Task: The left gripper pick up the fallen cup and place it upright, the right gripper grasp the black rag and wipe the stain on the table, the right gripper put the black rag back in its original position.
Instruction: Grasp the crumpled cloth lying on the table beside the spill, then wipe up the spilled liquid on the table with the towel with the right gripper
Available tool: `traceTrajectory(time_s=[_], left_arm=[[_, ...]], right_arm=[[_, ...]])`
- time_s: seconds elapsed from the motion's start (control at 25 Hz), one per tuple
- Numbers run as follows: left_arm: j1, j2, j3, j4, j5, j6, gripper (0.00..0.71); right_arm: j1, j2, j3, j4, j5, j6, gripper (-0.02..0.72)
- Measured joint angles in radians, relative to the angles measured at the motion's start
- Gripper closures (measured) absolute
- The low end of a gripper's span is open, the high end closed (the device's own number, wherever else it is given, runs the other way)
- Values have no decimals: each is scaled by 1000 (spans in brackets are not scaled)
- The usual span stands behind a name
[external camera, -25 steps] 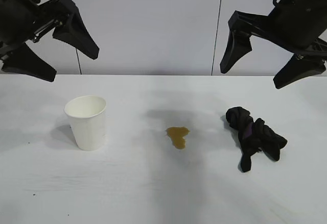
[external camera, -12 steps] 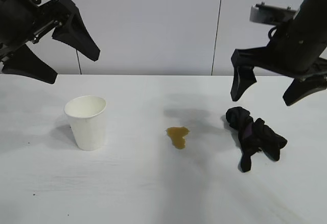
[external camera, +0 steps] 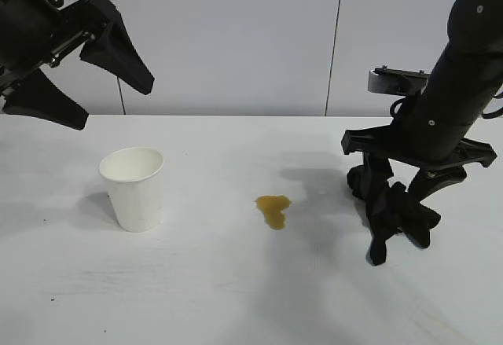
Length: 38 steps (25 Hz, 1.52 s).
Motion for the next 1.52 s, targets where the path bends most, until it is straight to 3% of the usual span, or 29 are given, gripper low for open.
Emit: traceTrajectory(time_s=[0.24, 0.4, 0.52, 0.64, 0.8, 1.04, 1.32, 1.52], left_arm=[[0, 0, 0, 0, 1, 0, 17], [0, 0, 0, 0, 1, 0, 17], [0, 0, 0, 0, 1, 0, 17], [0, 0, 0, 0, 2, 0, 17], [0, 0, 0, 0, 2, 0, 17], [0, 0, 0, 0, 2, 0, 17], [0, 0, 0, 0, 4, 0, 17], [0, 0, 0, 0, 6, 0, 17]], right_arm=[[0, 28, 0, -3, -15, 11, 342], [0, 52, -1, -8, -12, 24, 541], [0, 55, -4, -10, -10, 25, 622], [0, 50, -4, -3, -4, 26, 622], [22, 8, -1, 64, 33, 1, 622], [149, -78, -1, 157, 30, -23, 622], [292, -32, -1, 169, -46, -25, 622], [306, 56, -1, 170, -92, -22, 622]])
